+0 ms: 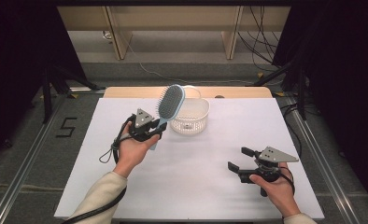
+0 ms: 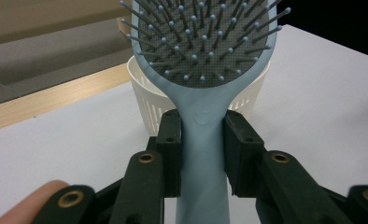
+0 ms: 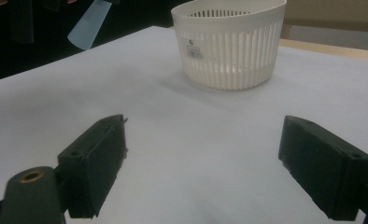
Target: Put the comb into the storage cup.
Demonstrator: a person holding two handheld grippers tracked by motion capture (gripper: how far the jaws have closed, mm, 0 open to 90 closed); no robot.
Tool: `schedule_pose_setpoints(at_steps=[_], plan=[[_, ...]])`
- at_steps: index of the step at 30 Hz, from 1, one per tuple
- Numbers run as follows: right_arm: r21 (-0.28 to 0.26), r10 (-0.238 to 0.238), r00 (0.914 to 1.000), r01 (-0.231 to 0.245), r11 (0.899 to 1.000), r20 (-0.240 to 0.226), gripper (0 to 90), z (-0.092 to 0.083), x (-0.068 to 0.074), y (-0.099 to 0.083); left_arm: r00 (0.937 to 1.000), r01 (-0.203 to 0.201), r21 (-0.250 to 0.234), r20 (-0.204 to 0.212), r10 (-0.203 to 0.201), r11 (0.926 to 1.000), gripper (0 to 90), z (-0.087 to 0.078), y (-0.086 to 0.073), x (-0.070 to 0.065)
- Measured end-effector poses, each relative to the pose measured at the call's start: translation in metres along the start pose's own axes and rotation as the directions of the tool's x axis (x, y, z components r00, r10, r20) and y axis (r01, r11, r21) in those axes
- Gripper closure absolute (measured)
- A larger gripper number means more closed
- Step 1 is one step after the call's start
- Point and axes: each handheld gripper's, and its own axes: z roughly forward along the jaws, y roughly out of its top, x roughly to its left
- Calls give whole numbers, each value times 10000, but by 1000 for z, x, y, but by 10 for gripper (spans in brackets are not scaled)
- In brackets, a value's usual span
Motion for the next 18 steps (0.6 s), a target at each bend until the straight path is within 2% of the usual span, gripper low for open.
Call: schedule_pose_setpoints(at_steps=[18], plan=[[16, 11, 10000, -11, 10000, -20, 159, 0, 1, 0, 10000, 35, -135, 58, -34, 9999, 698, 5, 4, -2]])
